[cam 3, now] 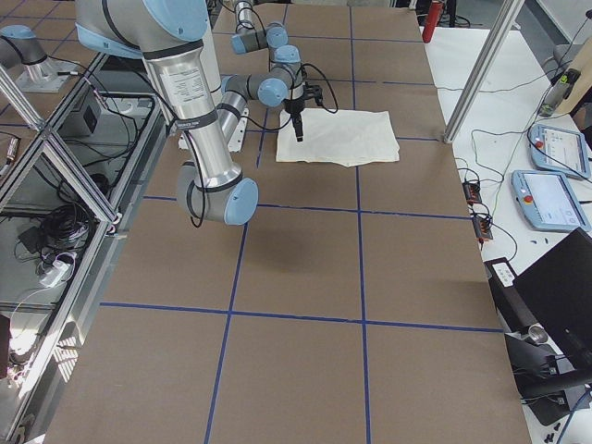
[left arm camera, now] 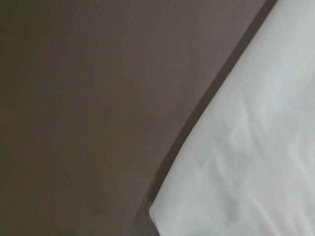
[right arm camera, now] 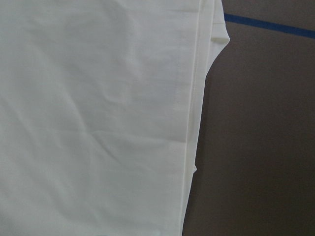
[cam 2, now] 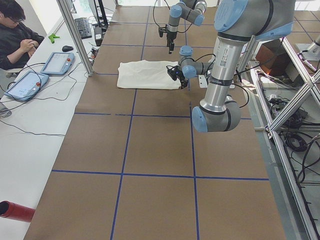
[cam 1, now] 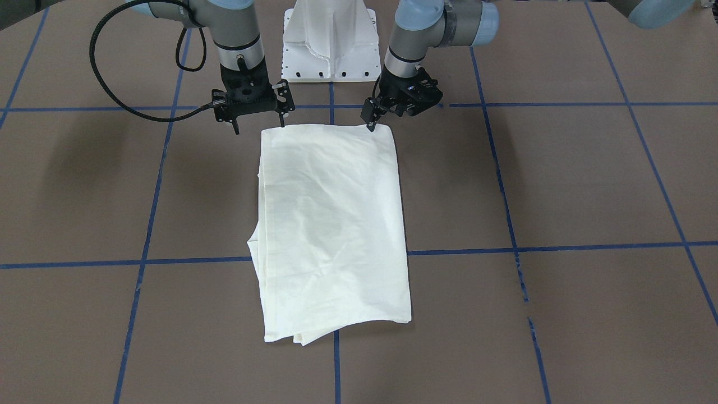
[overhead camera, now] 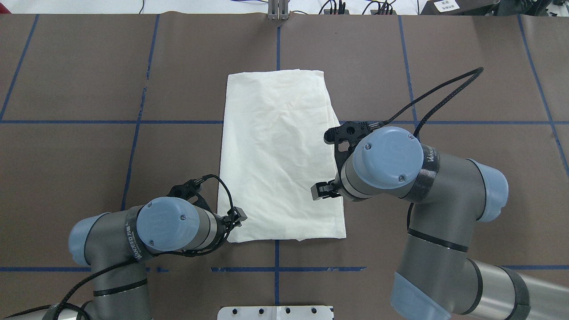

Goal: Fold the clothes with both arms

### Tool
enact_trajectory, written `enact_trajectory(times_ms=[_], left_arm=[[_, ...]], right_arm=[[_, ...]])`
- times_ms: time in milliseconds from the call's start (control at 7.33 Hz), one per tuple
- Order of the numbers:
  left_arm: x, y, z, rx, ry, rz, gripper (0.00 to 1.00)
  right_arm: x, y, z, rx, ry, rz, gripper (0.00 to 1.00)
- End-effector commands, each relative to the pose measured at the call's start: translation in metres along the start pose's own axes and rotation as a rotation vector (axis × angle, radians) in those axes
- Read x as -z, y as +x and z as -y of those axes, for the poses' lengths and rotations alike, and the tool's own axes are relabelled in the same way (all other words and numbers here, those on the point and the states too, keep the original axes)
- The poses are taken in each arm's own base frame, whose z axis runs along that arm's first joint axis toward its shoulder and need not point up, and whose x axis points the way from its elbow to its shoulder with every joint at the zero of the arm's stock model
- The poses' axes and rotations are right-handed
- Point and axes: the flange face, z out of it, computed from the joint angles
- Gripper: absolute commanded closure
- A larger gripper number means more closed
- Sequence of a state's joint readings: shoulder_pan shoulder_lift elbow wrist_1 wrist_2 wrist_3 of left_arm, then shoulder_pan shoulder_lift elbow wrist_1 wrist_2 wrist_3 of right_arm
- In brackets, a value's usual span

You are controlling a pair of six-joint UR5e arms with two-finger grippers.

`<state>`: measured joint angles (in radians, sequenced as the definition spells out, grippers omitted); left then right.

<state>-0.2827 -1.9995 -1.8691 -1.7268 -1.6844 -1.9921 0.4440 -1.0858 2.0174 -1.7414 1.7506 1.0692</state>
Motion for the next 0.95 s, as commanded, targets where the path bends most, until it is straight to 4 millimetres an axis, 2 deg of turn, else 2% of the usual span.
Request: enact_trajectory(times_ms=[0,409,818], left_arm=[[-0.0072,-0.0013,0.0029,0.004,0.021,0.010,0.06],[-0.0093,-0.0023,0.0006,0.002,0.020,0.012,0.10],[-0.0159,-0.0061,-0.0040,-0.003,0.019,0.026,0.17]], right_arm=[[0.0003,0.0009,0.0011,-0.002,0.002,-0.001,0.00],[0.0006,0.0031,0.0028,-0.005,0.004,-0.003,0.00],[0.0014,0.0063,0.0058,-0.011,0.007,-0.005,0.00]])
